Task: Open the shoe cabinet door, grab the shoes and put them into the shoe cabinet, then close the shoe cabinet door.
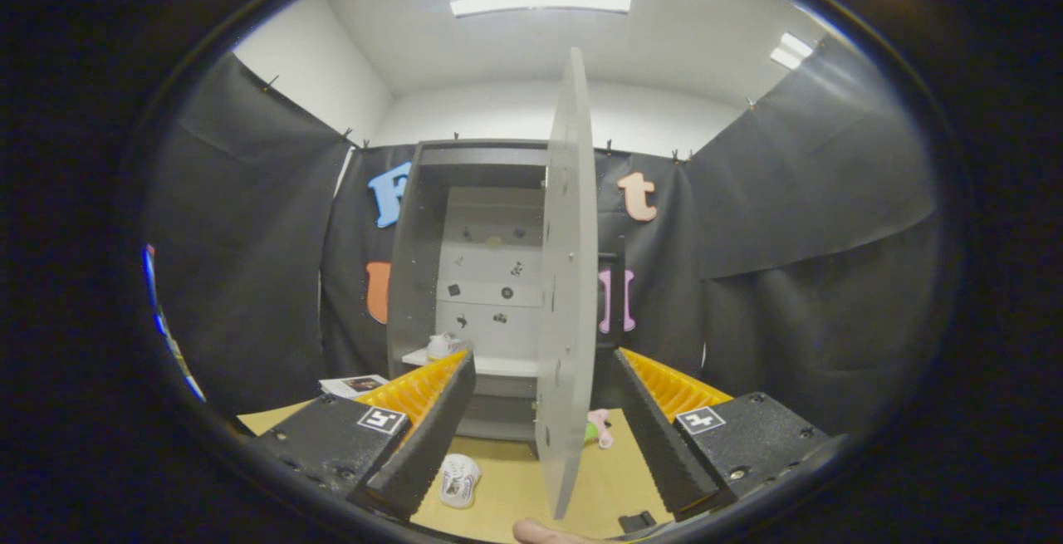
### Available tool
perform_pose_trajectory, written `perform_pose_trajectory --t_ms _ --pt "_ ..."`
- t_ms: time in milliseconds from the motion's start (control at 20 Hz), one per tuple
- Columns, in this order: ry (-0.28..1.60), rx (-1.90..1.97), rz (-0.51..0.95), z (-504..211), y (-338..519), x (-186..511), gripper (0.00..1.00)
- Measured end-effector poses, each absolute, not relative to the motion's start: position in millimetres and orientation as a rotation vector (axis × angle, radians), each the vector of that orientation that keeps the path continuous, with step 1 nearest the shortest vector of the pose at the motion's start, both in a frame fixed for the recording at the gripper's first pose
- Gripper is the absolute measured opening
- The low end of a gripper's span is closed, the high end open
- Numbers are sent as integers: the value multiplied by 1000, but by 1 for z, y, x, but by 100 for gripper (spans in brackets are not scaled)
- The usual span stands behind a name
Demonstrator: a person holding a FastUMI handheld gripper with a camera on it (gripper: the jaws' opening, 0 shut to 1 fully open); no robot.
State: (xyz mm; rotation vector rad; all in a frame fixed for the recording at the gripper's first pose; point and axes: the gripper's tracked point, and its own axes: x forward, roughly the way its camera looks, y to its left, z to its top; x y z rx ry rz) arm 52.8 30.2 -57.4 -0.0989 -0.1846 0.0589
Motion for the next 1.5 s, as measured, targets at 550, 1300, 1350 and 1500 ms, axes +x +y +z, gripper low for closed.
perform_pose_trajectory --t_ms 550,1300,1350,1500 --pt "-33 -96 137 -180 99 108 100" --pt "334 -94 170 -411 166 242 93" --pt "369 -81 176 -422 170 246 90" --pt "456 -39 200 -450 182 257 80"
